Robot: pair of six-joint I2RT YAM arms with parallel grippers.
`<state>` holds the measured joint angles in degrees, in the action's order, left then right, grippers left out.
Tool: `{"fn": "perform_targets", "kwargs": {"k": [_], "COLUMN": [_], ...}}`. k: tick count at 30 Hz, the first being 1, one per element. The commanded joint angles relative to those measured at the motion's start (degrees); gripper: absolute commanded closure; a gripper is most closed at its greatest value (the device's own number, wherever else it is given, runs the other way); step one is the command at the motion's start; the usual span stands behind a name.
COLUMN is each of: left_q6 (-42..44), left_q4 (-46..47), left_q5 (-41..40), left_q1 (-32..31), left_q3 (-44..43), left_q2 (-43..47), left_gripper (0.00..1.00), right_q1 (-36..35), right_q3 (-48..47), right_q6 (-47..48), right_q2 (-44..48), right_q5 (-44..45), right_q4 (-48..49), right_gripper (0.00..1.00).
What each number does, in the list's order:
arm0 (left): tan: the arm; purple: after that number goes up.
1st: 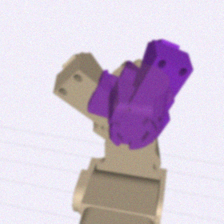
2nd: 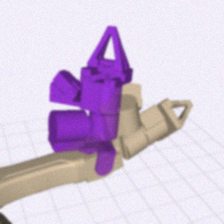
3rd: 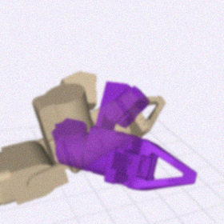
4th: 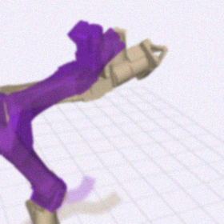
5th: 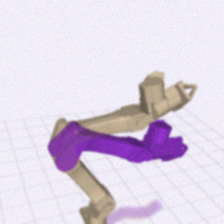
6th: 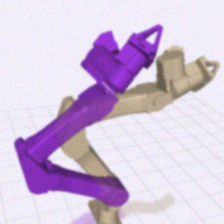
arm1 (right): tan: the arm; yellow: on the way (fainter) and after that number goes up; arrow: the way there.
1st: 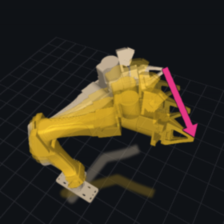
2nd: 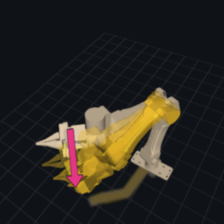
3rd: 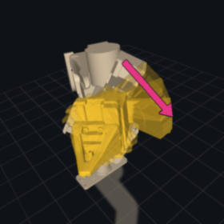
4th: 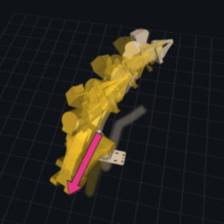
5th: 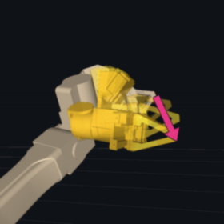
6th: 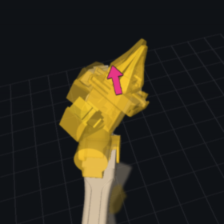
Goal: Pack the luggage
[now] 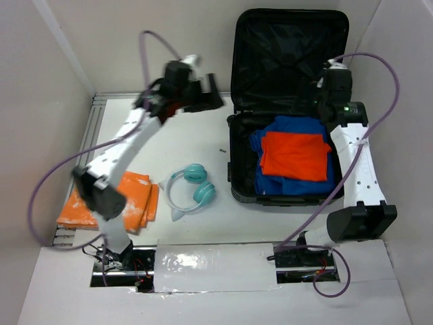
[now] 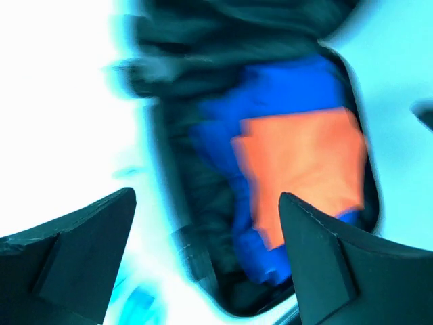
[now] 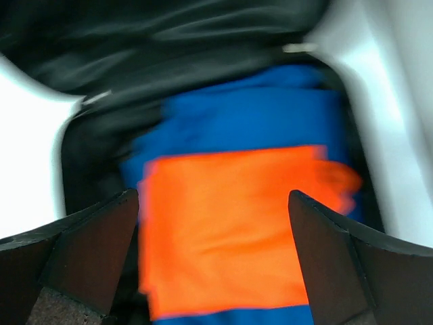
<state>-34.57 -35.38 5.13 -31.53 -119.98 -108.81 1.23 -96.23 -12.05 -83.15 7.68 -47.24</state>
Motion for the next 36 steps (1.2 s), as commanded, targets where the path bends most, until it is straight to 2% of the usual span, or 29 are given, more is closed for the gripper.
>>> {"fn": "perform_targets", "kwargs": {"k": [1,2,3,4,7,9,12,15,18,20,21,22,23,27,30,36], "left_q6": [-2.4,-5.5,-6.8,-8.6,-10.6,-11.9,-14.9,-19.8,-23.8,-24.4,-24.4,-24.4,-24.4,-23.3,-22.7,-20.2], "left_q4": [-7.1,-7.9,-8.5,-9.4,-12.7,-16.1,-23.1,-27.5,-31.8,-32.5,-33.1,-33.1,-33.1,-32.2,-31.2,-30.6], "left_q5": [-11.6,-12.3,-12.3,-13.0,-16.7,-19.3,-23.0,-25.3,-25.3,-25.9,-26.4,-26.4,-26.4,-25.1,-24.4,-26.1], "left_q1": [7.2,9.6,14.3,16.6,23.9,29.5,35.3,38.8,40.8,41.5,41.5,41.5,41.5,41.5,41.5,41.5], "left_q3": [14.5,19.0,27.1,31.0,42.2,46.4,49.2,55.0,56.2,55.7,55.6,55.1,55.1,55.8,55.8,53.6], "left_q2": [15.0,21.9,25.4,28.8,41.3,48.1,53.0,58.3,61.1,61.8,61.8,61.8,61.8,61.8,61.8,60.0], "left_gripper": [0.01,0.01,0.01,0.01,0.01,0.01,0.01,0.01,0.01,0.01,0.01,0.01,0.01,0.01,0.01,0.01], "right_q1": [-7.1,-9.3,-13.8,-16.0,-25.1,-31.8,-40.2,-46.9,-50.1,-51.2,-52.7,-52.7,-52.7,-55.5,-56.0,-57.7], "right_q3": [0.2,2.5,3.3,3.8,3.1,3.1,2.5,-1.0,-7.5,-14.8,-20.4,-20.5,-26.2,-35.0,-35.0,-37.5], "right_q6": [0.9,0.3,-0.7,-1.2,-1.7,-1.2,1.2,3.7,5.6,7.7,8.6,8.6,9.7,9.7,8.2,7.6], "right_q2": [3.4,4.1,4.1,3.4,-0.9,-3.9,-8.9,-16.9,-23.9,-31.6,-39.5,-39.5,-42.0,-52.6,-55.4,-61.9], "right_q5": [-12.7,-15.2,-18.4,-19.5,-21.7,-21.7,-21.7,-23.6,-25.3,-27.5,-29.1,-29.6,-30.5,-31.8,-32.5,-35.5], "right_q4": [4.2,9.1,11.2,14.2,16.5,17.8,21.0,22.9,23.4,21.4,19.6,19.6,17.7,17.4,21.7,24.1], "right_gripper": [0.02,0.01,0.01,0.01,0.01,0.01,0.01,0.01,0.01,0.01,0.01,0.01,0.01,0.01,0.01,0.03]}}
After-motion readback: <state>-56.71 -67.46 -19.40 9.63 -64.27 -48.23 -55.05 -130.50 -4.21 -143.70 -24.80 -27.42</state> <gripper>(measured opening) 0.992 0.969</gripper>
